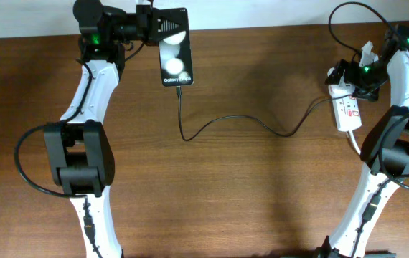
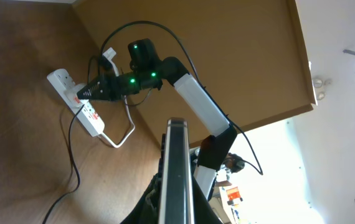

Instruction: Plug charger to phone and switch on socket

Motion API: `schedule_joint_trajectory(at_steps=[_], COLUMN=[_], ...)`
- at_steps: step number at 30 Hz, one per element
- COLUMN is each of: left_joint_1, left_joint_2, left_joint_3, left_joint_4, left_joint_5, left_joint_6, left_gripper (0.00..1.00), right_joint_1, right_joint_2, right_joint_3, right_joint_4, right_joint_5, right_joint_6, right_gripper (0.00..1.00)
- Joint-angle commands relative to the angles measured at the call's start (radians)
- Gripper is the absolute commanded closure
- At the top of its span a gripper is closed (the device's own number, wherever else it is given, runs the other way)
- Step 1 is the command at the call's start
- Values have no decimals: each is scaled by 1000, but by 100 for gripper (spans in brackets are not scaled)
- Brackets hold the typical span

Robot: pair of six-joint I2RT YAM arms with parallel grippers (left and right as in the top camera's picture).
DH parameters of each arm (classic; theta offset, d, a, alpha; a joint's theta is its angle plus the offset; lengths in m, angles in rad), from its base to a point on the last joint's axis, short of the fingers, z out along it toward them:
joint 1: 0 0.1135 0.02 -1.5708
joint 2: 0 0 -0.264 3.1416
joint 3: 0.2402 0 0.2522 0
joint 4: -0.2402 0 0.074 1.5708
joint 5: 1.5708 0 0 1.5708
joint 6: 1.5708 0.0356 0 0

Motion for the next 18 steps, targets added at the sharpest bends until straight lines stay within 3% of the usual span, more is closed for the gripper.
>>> schedule_joint_trajectory(at_steps=[1,18], left_joint_1=[1,1], left_joint_2=[-5,-5], left_joint_3=[12,12], left_joint_4=[5,5], left_joint_5=[-11,5], left_joint_6=[16,15], left_gripper=[100,100], right_joint_1=[5,8], right_joint_2=[21,33], right_joint_3=[21,15], right_joint_4=[14,8], right_joint_5=[-6,47], right_joint_6=[-14,-14], right_gripper=[1,1])
